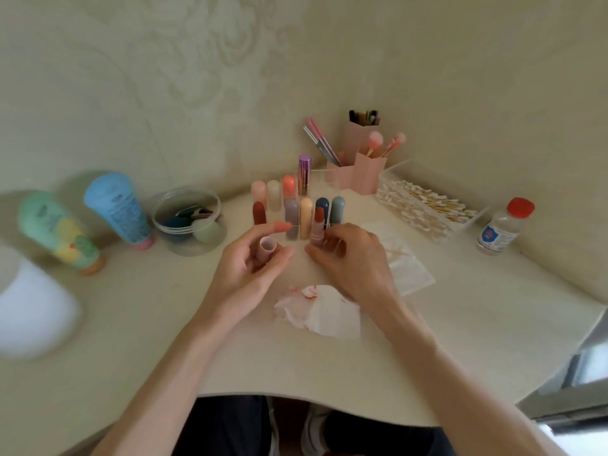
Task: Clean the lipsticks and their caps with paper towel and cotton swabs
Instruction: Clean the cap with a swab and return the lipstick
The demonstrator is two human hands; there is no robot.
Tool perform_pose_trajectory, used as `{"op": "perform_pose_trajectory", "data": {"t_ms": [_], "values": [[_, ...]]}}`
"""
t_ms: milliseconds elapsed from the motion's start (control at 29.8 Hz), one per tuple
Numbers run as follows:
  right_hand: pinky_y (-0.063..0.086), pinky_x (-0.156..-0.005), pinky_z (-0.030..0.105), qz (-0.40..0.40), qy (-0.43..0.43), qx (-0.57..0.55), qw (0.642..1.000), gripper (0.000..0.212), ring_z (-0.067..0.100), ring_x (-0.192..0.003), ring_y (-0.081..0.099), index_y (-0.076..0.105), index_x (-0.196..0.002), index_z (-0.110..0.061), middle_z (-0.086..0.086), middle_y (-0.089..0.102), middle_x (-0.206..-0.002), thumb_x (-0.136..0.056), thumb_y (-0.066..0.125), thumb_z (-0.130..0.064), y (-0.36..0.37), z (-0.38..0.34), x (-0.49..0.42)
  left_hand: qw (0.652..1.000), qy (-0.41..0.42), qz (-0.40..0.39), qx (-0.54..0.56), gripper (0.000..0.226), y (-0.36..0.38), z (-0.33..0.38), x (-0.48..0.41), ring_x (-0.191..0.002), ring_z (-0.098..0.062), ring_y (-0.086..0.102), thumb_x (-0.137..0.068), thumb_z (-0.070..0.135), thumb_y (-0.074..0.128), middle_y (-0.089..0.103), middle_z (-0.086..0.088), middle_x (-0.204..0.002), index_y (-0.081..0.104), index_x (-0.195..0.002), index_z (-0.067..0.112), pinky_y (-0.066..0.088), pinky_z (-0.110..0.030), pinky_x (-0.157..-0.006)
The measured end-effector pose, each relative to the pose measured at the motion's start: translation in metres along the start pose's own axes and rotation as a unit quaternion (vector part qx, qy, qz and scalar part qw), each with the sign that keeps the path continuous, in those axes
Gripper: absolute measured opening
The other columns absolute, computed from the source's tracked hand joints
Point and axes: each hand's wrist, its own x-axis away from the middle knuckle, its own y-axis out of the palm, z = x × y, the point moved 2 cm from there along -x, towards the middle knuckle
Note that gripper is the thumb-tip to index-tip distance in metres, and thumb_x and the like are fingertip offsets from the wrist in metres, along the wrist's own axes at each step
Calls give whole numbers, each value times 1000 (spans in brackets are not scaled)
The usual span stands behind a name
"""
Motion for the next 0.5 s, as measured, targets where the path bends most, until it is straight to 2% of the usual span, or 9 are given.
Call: {"op": "perform_pose_trajectory", "data": {"t_ms": [67, 134, 201, 268, 335, 402, 503], "values": [[42, -67, 28, 5, -36, -41, 998, 15, 14, -81, 59, 73, -93, -25, -9, 67, -90, -90, 77, -40, -4, -3, 4, 1000, 2, 1, -2, 27, -1, 0, 0, -75, -21, 43, -97, 15, 71, 41, -4, -78, 73, -123, 25, 40, -25, -70], [41, -65, 17, 1, -74, -87, 994, 10, 6, -79, 63, 73, -95, -26, -15, 69, -88, -90, 77, -33, -8, -10, 11, 1000, 5, 11, -14, 28, -3, 1, 2, -80, -18, 46, -97, 23, 71, 46, -6, -82, 74, -124, 29, 39, -31, -74], [41, -65, 12, -14, -118, -104, 987, 7, 2, -79, 64, 71, -94, -26, -19, 67, -82, -91, 77, -27, -6, -15, 17, 1000, 7, 16, -17, 30, -3, 3, 3, -80, -17, 45, -96, 29, 72, 45, -11, -80, 74, -125, 30, 38, -35, -73], [45, -68, 17, -30, -164, -95, 981, 9, 7, -82, 63, 67, -91, -25, -17, 64, -80, -94, 76, -24, -1, -17, 21, 1000, 3, 18, 16, 30, -4, 5, 3, -71, -21, 39, -95, 31, 71, 35, -18, -76, 75, -125, 27, 32, -35, -65], [49, -74, 26, -33, -206, -89, 974, 11, 12, -83, 60, 65, -89, -23, -15, 60, -81, -97, 73, -22, 3, -16, 21, 998, -7, 20, 54, 28, -5, 7, 4, -66, -19, 34, -95, 31, 71, 29, -18, -76, 77, -122, 24, 25, -36, -60], [49, -76, 29, -34, -237, -99, 966, 9, 13, -82, 58, 66, -92, -18, -12, 59, -83, -99, 70, -20, 5, -14, 22, 998, -5, 18, 68, 25, -6, 8, 5, -64, -18, 32, -94, 32, 71, 30, -15, -73, 79, -115, 23, 20, -40, -61], [49, -78, 35, -51, -259, -115, 958, 5, 19, -83, 56, 65, -97, -14, -5, 59, -85, -103, 65, -16, 6, -13, 23, 998, 8, 26, 49, 22, -8, 9, 6, -67, -18, 37, -90, 37, 75, 38, -18, -72, 82, -107, 26, 26, -40, -65]]}}
